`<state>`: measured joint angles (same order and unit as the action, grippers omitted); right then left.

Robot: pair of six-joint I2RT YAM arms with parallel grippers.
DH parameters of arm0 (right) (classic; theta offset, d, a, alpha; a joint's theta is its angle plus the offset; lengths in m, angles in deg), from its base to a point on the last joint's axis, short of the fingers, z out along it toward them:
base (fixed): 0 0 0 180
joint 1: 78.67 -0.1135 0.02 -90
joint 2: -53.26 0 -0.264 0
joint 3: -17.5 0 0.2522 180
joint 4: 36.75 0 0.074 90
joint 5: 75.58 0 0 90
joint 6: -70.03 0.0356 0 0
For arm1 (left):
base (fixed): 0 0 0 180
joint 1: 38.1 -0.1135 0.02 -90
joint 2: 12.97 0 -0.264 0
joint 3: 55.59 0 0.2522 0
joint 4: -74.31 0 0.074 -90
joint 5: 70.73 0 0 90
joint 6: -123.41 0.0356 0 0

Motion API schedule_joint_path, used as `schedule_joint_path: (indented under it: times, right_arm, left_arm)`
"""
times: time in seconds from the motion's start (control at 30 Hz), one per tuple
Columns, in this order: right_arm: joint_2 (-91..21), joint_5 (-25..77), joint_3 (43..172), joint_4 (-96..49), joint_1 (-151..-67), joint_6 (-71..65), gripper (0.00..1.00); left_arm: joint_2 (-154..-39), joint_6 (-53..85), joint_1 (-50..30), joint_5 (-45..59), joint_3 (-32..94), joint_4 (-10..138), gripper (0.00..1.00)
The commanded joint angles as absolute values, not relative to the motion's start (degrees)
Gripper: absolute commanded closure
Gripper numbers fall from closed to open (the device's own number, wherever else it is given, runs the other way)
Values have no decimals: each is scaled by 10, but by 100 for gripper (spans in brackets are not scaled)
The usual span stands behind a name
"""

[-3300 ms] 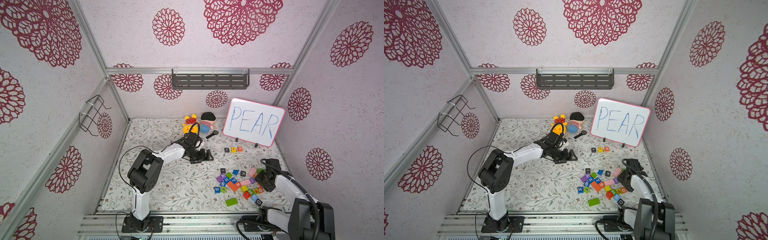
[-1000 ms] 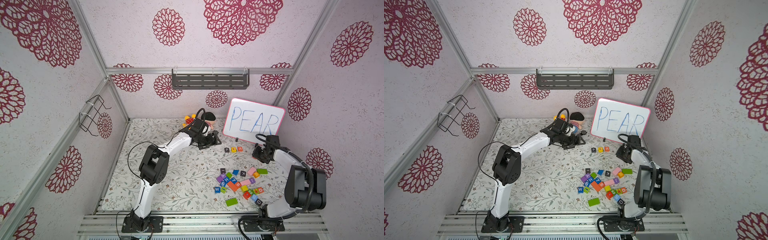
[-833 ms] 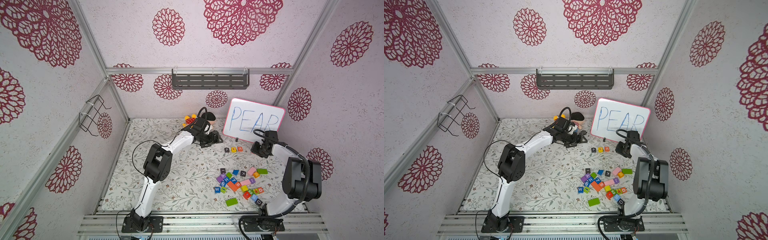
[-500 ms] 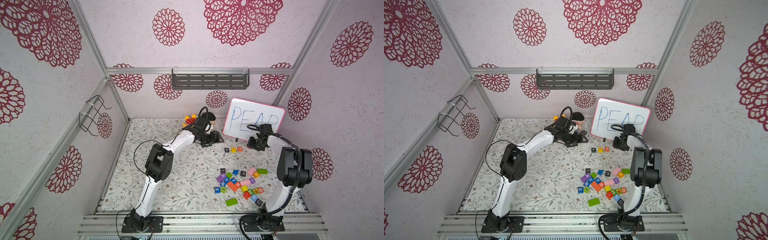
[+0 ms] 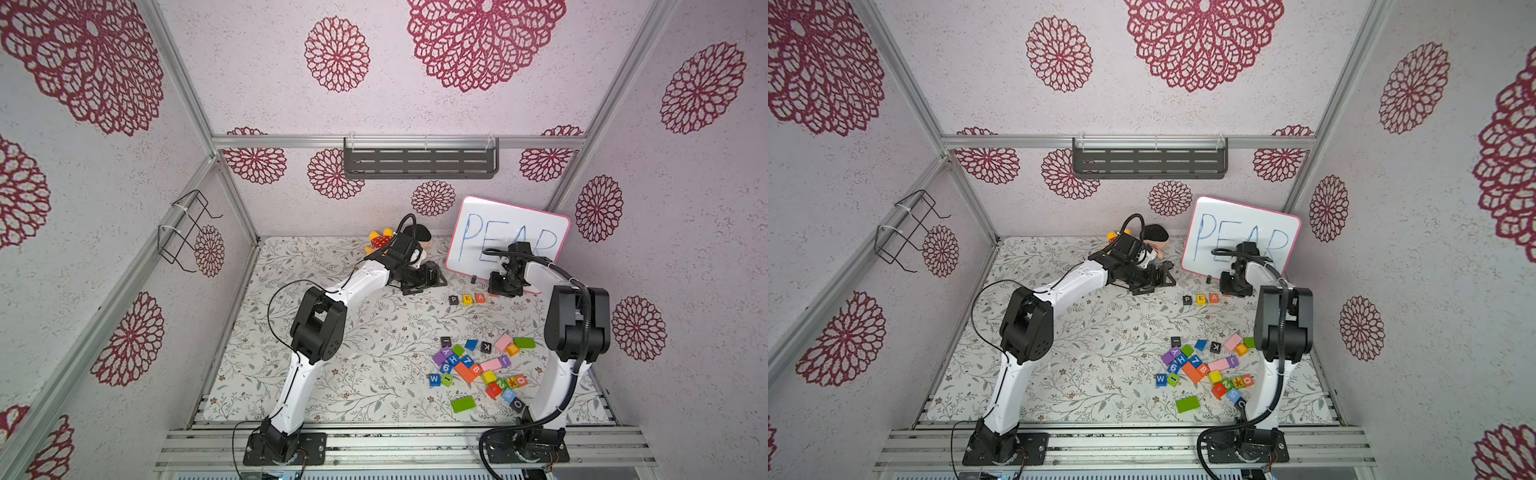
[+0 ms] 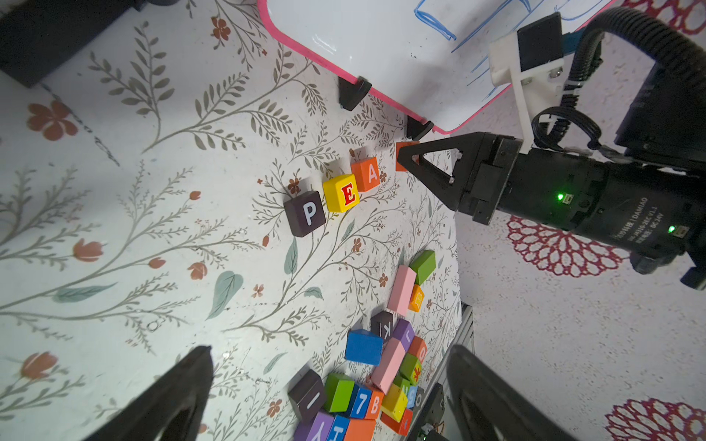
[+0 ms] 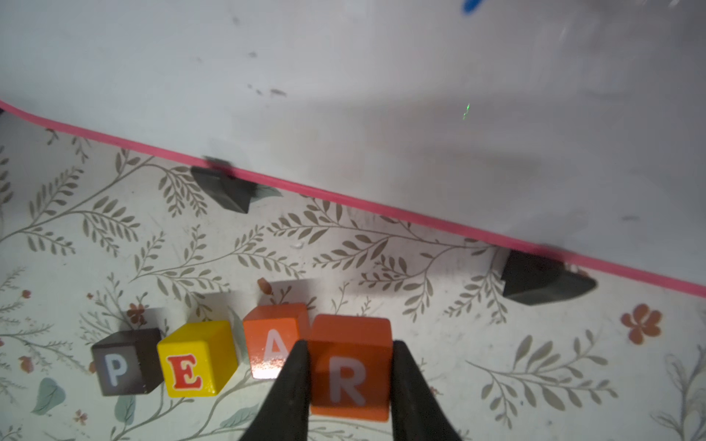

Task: Spell the uppercase word “pear” with letter blocks
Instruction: Place the letter block at the center of the board.

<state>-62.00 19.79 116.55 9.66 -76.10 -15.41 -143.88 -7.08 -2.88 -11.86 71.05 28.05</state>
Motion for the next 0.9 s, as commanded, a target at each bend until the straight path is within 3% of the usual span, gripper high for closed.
schedule_joint_path:
  times: [0.0, 0.87]
  right_arm:
    - [-629, 180, 1180, 125, -759, -176, 69]
    - [-658, 172, 1198, 123, -762, -192, 66]
  left_arm:
    - [-1434, -61, -26, -116, 713, 276, 2]
    - [-1423, -61, -26, -112, 701, 282, 2]
